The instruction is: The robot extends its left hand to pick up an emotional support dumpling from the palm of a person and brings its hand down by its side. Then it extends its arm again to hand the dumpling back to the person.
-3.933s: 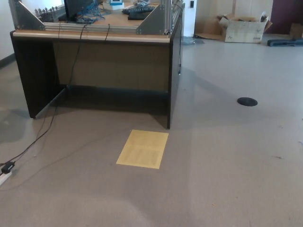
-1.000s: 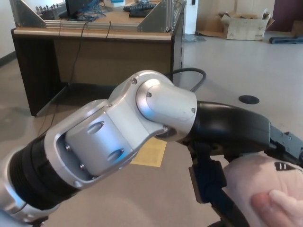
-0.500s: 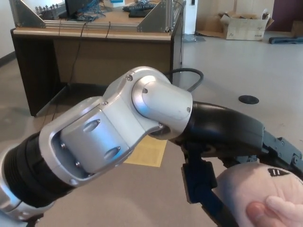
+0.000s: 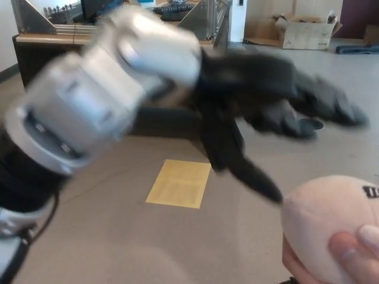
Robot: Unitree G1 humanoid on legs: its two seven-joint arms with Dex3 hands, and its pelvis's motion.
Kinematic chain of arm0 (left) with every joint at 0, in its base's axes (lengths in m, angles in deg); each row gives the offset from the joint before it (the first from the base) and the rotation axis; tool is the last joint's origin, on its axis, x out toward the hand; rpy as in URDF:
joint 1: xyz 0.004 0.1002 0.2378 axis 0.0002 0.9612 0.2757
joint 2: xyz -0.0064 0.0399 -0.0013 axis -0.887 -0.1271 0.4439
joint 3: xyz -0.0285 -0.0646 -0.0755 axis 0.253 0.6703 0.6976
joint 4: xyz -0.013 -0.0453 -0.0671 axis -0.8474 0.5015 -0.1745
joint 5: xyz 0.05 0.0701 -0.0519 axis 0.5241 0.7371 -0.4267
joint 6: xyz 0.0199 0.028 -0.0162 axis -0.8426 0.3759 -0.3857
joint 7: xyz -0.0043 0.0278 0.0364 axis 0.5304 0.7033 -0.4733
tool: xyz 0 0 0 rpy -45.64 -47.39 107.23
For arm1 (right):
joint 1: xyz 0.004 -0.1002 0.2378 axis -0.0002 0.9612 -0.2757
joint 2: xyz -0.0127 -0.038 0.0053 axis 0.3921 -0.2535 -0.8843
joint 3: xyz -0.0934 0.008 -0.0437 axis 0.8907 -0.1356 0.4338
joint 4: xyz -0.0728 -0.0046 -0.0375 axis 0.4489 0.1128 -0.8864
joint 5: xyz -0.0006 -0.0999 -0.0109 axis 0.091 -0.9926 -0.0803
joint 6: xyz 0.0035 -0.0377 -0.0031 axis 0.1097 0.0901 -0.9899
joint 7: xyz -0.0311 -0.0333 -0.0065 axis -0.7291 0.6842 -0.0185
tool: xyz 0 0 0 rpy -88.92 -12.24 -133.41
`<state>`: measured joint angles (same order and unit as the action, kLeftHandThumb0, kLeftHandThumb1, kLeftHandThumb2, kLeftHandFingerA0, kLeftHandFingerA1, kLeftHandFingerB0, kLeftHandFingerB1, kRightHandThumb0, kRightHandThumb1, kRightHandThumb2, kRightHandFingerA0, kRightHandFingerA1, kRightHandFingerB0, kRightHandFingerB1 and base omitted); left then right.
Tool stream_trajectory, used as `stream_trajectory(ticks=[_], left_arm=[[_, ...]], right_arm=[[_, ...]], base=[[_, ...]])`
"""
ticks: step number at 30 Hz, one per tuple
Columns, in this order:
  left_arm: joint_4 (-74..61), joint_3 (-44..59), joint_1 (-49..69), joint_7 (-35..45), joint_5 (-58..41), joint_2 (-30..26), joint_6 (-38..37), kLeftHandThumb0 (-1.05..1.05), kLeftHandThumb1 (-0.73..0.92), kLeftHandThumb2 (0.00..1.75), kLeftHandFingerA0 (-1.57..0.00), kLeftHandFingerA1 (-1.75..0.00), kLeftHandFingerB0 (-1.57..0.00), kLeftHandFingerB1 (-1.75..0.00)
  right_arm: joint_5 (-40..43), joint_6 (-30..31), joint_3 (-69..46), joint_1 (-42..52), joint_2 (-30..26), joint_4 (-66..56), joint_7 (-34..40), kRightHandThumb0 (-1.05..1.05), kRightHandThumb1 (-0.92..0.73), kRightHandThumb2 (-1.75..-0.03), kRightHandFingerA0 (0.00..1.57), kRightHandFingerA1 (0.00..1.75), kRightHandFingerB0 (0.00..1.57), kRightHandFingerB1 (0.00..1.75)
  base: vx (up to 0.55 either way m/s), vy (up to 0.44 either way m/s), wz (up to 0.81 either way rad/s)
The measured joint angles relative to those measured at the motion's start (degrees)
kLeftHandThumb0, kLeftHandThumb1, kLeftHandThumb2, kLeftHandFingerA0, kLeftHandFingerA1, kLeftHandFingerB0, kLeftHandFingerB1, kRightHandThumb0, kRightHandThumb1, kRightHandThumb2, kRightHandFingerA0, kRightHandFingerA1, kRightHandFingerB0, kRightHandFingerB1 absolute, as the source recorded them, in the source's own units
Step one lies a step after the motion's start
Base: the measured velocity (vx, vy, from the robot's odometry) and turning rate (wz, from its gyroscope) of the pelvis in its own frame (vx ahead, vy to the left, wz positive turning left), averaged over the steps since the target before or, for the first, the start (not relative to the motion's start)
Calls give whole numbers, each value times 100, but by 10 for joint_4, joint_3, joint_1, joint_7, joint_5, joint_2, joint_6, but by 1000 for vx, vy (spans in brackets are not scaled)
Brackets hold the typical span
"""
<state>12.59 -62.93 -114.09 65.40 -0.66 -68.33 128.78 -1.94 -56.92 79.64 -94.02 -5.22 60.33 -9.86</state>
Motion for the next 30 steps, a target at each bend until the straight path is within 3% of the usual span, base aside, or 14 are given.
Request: stream_trajectory(ticks=[1,6,10,11,13,15,16,19,20,24,25,26,29,30], left_arm=[[6,9,-5,1,0,-6,-1,-75,43,81,0,-3,0,0],[35,78,-12,14,0,-71,-19,-77,43,84,0,-1,0,0],[29,155,42,21,-3,-129,-36,-76,36,74,0,-14,0,-2],[21,175,68,21,-4,-142,-36,-68,41,81,-3,-37,-2,-11],[4,207,120,21,-7,-159,-37,-68,41,81,-3,-37,-2,-11],[-13,230,167,22,-11,-165,-37,-72,46,83,-3,-35,-12,-17],[-20,240,190,22,-12,-166,-38,-77,51,56,-9,-31,-7,-24],[-41,265,263,21,-14,-162,-46,-78,53,57,-9,-31,-7,-24],[-47,272,294,21,-14,-157,-50,-70,42,80,-4,-31,-8,-24],[-57,295,410,16,-14,-134,-72,-70,42,80,-4,-31,-8,-24],[-57,301,442,13,-14,-126,-80,-71,44,79,-5,-28,-9,-26],[-56,306,474,11,-14,-119,-87,-74,45,77,-7,-39,-8,-31],[-43,314,541,-1,-11,-102,-109,-74,45,77,-7,-39,-8,-31],[-29,317,586,-11,-9,-93,-124,-75,48,84,-3,-38,-15,-41]], right_arm=[[3,-8,-3,-1,0,8,-2,-47,-59,-87,71,63,44,50],[18,-60,-16,-4,0,54,-13,-48,-58,-87,71,63,44,51],[26,-94,-24,-5,-1,75,-20,-47,-59,-86,70,62,44,50],[28,-100,-26,-5,-2,79,-21,-47,-59,-86,70,62,44,50],[29,-108,-26,-4,-3,82,-23,-47,-59,-86,70,62,44,50],[29,-114,-26,-4,-3,82,-24,-49,-59,-87,69,62,44,51],[29,-117,-26,-4,-3,82,-24,-49,-59,-87,70,62,44,51],[29,-121,-26,0,-4,82,-24,-48,-59,-87,70,63,44,51],[29,-122,-26,2,-4,82,-24,-48,-57,-87,71,64,44,51],[29,-126,-27,13,-4,82,-24,-48,-57,-87,71,64,44,51],[29,-128,-27,17,-4,82,-24,-43,-70,-62,77,52,50,37],[29,-129,-27,22,-5,82,-24,-45,-72,-62,72,55,49,37],[30,-133,-27,33,-5,81,-24,-45,-72,-62,72,55,49,37],[30,-136,-27,44,-5,81,-24,-51,-74,-63,61,45,48,37]], base=[[0,0,0],[0,0,0],[0,0,0],[0,0,0],[0,0,0],[0,0,0],[0,0,0],[0,0,0],[0,0,0],[0,0,0],[0,0,0],[0,0,0],[0,0,0],[0,0,0]])
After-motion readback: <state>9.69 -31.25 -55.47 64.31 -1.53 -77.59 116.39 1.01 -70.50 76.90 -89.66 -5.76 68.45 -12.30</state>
